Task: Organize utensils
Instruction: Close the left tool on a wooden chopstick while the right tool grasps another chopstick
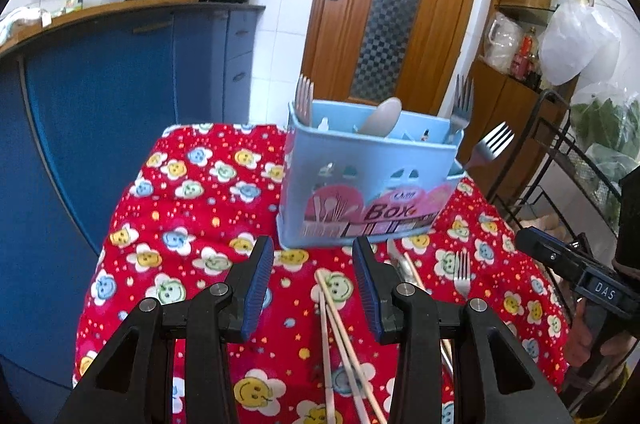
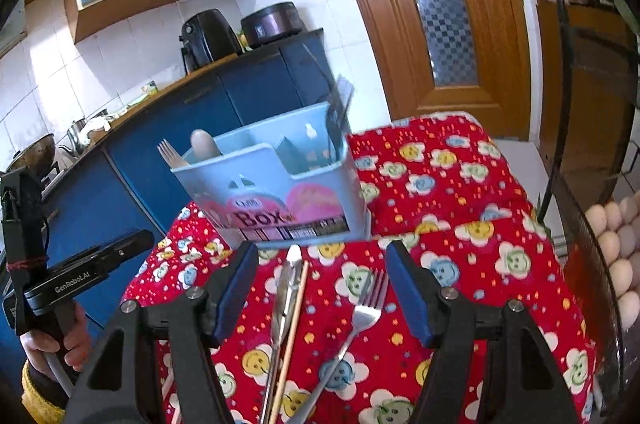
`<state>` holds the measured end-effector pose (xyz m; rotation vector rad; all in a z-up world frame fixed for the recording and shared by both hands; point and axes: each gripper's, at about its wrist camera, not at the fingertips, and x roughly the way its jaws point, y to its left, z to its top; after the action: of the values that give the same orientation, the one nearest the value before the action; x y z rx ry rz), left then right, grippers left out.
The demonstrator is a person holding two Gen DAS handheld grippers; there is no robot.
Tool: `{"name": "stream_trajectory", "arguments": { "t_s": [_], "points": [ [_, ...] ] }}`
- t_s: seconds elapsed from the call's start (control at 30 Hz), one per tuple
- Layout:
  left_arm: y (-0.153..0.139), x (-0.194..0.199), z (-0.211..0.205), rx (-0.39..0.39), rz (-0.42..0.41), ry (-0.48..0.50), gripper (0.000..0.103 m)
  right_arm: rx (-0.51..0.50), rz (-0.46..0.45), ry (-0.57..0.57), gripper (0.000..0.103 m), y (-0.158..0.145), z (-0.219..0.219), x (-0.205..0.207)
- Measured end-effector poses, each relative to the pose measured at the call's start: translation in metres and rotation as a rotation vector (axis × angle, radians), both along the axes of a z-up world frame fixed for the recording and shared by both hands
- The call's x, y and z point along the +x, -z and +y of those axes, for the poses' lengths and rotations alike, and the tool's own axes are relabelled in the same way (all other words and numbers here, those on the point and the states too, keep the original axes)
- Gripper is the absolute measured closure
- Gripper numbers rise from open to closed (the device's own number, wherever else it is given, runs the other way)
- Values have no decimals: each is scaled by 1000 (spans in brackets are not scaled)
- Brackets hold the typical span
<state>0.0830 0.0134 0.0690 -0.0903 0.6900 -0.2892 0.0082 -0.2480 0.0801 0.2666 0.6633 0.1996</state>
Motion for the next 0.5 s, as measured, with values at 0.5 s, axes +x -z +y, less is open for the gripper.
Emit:
{"name": "stream_trajectory", "arguments": {
  "t_s": [0.5],
  "points": [
    [44,5,-7,48,141,14,61,22,124,36,34,38,-14,3]
  ]
}}
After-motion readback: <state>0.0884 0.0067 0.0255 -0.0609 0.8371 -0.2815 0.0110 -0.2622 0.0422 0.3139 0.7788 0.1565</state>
